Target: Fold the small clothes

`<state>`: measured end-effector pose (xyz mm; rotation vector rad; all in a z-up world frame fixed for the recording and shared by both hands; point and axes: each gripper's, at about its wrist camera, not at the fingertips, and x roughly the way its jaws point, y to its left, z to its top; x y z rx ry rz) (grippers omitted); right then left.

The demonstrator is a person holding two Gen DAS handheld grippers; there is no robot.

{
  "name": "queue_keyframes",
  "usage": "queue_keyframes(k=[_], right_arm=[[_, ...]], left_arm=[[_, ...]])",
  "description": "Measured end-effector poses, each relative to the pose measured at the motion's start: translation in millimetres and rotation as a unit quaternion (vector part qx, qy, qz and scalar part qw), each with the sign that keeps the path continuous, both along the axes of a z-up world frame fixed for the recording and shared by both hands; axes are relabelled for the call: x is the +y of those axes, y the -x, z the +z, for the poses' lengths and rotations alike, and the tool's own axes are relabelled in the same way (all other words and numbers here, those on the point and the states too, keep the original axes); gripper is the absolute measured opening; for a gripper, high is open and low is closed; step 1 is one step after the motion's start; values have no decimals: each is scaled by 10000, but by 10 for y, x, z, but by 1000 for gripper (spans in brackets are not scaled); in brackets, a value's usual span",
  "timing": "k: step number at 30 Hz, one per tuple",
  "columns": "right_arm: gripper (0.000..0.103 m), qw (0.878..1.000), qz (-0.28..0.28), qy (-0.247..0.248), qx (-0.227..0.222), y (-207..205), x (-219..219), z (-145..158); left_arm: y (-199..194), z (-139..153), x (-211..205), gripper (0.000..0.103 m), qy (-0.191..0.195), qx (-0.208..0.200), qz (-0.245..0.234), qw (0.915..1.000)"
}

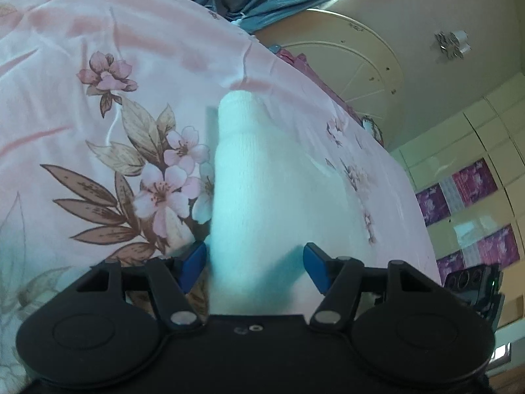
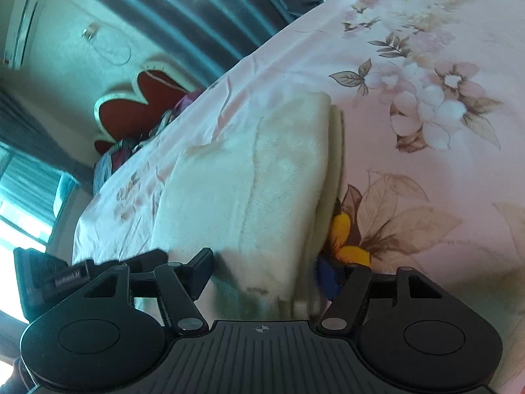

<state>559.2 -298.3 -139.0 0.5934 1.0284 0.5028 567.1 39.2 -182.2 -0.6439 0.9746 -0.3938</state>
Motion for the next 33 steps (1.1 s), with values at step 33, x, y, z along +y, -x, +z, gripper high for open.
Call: queue_keyframes(k=[33], right_arm=[[33,9818,965,1478,-701,471,2809,389]], left_arm=[[759,532,1540,41,-2284,-721,-102,9708]])
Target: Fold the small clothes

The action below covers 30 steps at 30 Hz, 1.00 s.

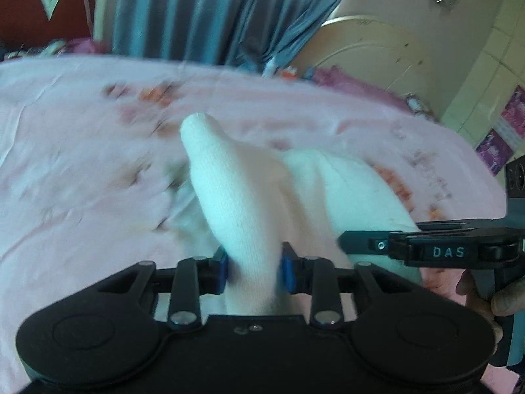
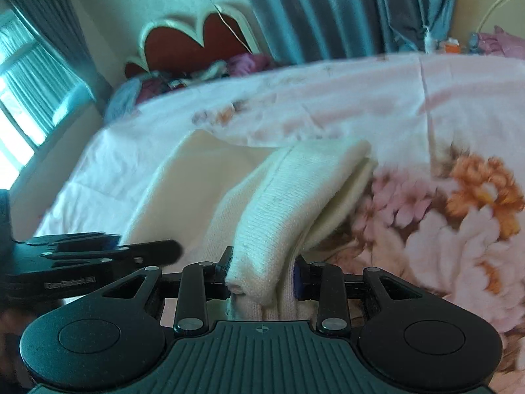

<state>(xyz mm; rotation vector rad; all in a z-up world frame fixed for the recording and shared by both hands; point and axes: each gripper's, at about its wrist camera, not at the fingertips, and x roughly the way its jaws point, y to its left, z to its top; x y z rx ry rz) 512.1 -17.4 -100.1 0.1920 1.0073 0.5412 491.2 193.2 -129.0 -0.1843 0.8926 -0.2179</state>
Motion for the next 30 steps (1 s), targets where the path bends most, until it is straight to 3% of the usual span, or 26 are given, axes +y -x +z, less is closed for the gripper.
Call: queue_keyframes(k=[1,2,3,6,9,11,13,15,16,17,20,22,24,26,30], right_arm=[[33,9998,-130,55,131,-40,8,-118],[35,9994,-257,-117,192,-53,-34,-175],[35,9992,-305,-170,201,-52,-60,-185],[36,9997,-215,79,7,-7,-4,-136],[42,9992,-390,42,72,-27,-94,-113],[50,9964,-753,205,-343,43,-200,65],[49,9919,-970,331,-745,12,-266,223],[41,9932,-777,195,-848,-112,-227,291],[27,9943,-624,227,-838,-193,-154,290],[22,9952,-471,276,-814,-260,-85,267],[13,9955,-104,597,-734,-403,73,90],[12,9931,-153,1041,-513,-504,82,-126],[12,9956,-306,800,-385,-548,-13,-198],[12,9950,-225,869,-445,-514,-22,-169],[13,9938,-260,866,-654,-332,-61,10]], left_arm=[[-26,-99,25,65,-163,73,86,9998],[-21,-161,54,75,-290,23,211,9994],[16,-188,107,79,-291,-66,289,9991],[48,-216,162,74,-56,-99,255,9996],[76,-114,231,58,79,-202,202,9996],[153,22,282,54,41,-523,235,9983],[143,146,278,54,-22,-879,120,9961],[-35,181,221,52,-84,-901,-86,9959],[-123,166,177,48,-131,-875,-209,9959],[-204,135,127,46,-184,-823,-323,9959],[-398,35,-23,44,-448,-615,-552,9956],[-464,-49,-83,44,-556,-465,-649,9953],[-480,-90,-115,43,-515,-457,-714,9951],[-452,-97,-154,42,-628,-480,-795,9937],[-298,41,-151,25,-583,-613,-794,9932]])
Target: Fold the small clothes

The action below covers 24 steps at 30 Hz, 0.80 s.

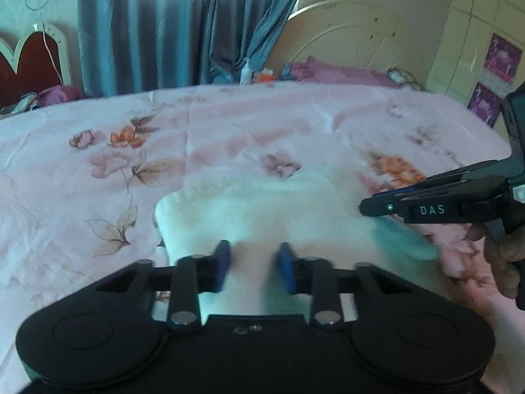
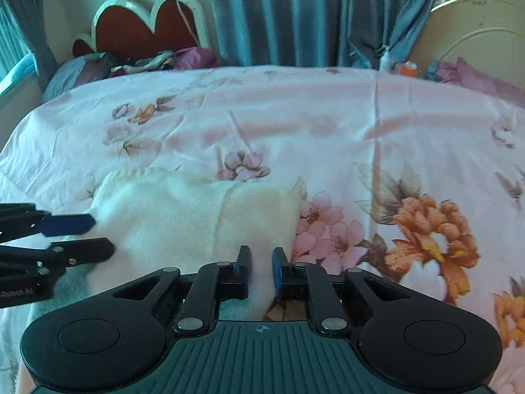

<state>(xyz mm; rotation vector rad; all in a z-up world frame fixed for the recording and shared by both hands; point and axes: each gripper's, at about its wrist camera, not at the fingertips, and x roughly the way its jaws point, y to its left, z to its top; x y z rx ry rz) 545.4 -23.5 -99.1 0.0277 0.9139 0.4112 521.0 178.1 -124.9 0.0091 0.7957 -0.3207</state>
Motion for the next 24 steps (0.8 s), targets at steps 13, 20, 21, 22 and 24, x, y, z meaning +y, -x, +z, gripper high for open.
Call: queue_keyframes(k=[13,20,21,22,24], right_arm=[[13,9970,649,385,-146,530,186,145],[13,9915,1298,-30,-17,1125,241,376],[13,9909,1343,5,53,1208,271,344],[13,9905,1368,91,89,1284,295,307],[13,9900,1368,275,225,1396,312,201]], left_arm=[[728,-111,-100,24,678,356,64,9970],[1242,-13,-1,24,908,257,288,9951],[1274,-22,-7,24,919,294,282,9949],[1308,-38,-18,24,909,330,278,9949],[1358,-88,-57,24,826,409,227,9955]])
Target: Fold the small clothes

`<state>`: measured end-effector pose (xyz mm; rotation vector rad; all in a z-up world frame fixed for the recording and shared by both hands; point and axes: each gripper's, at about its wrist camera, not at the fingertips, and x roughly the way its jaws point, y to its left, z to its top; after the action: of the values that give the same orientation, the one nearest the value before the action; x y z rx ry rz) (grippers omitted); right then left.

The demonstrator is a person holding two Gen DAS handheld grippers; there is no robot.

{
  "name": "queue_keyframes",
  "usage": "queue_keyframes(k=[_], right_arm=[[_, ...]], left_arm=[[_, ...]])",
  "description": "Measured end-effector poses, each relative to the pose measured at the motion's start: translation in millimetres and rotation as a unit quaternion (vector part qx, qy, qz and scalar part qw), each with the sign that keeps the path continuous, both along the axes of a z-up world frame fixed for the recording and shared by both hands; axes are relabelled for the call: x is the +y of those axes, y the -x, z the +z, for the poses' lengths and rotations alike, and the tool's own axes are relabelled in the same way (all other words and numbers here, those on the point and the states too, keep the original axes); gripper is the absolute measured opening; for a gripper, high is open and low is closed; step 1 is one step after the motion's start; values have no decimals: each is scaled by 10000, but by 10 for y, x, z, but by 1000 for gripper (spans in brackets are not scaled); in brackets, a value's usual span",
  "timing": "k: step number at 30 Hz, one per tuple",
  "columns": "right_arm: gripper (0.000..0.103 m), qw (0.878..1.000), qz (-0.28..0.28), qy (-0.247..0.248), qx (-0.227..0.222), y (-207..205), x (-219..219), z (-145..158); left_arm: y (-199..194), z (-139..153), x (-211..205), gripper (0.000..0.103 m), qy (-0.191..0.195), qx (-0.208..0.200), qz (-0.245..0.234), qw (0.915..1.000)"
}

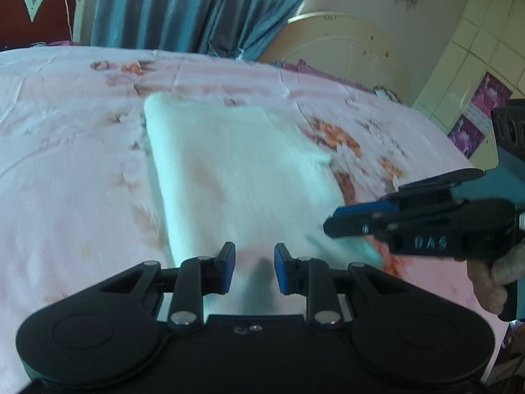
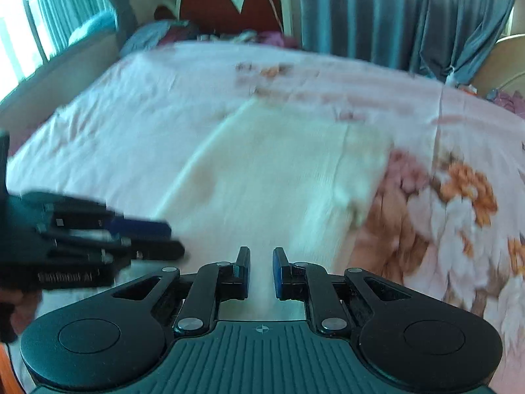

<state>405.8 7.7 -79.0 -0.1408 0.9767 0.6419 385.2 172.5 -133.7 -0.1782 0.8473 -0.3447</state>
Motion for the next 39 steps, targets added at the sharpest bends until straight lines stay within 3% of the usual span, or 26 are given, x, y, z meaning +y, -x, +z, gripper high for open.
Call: queue_keyframes(k=[4,9,15,19,22,31,36,39], right_arm=[[12,9976,-109,670,-142,194,-27,-179],[12,9940,-338,1002,-265,270,-73,-185],[13,9974,-623,182,-299,339,-157,34],[13,9973,-638,362,-51,279,-69,-148],[12,9974,-642,314,-106,313,-91,-221],[12,9969,-769,98,-161,416,-196,-230],[12,9973,-693,116,-211,481,-233,-236],[13,9962,-820,-185,-227,586,-371,-113]], left_arm=[[80,-62,-118,24,-340,-55,-152,9993],[199,-13,-166,25,-422,-159,-312,9985],[303,44,-93,24,-551,-223,205,9980],[341,-24,-170,24,-721,-128,285,9969],[376,-55,-239,24,-883,-115,273,9956],[485,-66,-340,24,-1074,-85,511,9929],[642,-158,-377,24,-1085,139,650,9919],[818,-105,-396,29,-1108,85,774,9908]])
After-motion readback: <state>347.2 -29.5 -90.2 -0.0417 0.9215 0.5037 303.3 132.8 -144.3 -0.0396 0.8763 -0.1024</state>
